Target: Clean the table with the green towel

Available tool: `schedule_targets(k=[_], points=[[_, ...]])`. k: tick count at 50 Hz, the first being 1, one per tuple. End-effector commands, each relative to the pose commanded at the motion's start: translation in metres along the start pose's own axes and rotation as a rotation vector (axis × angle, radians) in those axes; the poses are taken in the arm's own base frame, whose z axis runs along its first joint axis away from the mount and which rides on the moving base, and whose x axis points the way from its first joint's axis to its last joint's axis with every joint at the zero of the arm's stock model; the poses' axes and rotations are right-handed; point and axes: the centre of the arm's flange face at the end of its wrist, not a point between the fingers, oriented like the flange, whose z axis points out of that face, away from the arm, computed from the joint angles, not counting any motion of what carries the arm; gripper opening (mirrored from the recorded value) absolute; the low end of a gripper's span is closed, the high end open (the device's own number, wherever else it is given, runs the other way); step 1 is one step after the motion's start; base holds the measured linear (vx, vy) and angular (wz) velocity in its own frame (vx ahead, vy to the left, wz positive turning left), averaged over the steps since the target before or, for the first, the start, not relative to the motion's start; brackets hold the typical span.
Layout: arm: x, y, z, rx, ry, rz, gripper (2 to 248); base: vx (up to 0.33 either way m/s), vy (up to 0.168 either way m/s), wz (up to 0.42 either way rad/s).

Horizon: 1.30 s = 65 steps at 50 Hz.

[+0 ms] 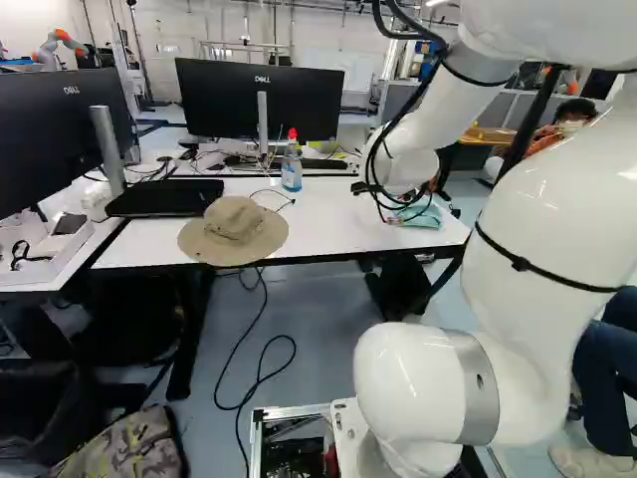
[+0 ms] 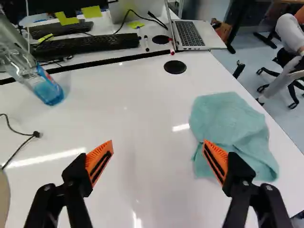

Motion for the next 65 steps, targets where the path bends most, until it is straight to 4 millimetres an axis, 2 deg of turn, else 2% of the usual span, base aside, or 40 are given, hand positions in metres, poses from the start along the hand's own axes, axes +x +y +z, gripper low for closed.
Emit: schedule_targets(k=[16, 34, 50, 65], points=[[-0.045, -0.024, -0.029, 0.053, 0.086, -0.033, 247, 0.0, 0.0, 0.0], [-0.087, -0.041, -0.057, 0.103, 0.163, -0.059, 247, 0.0, 0.0, 0.0], [-0.117, -0.049, -0.077, 0.138, 0.215, -0.075, 247, 0.0, 0.0, 0.0], [-0.137, -0.052, -0.09, 0.161, 0.249, -0.084, 247, 0.0, 0.0, 0.0]])
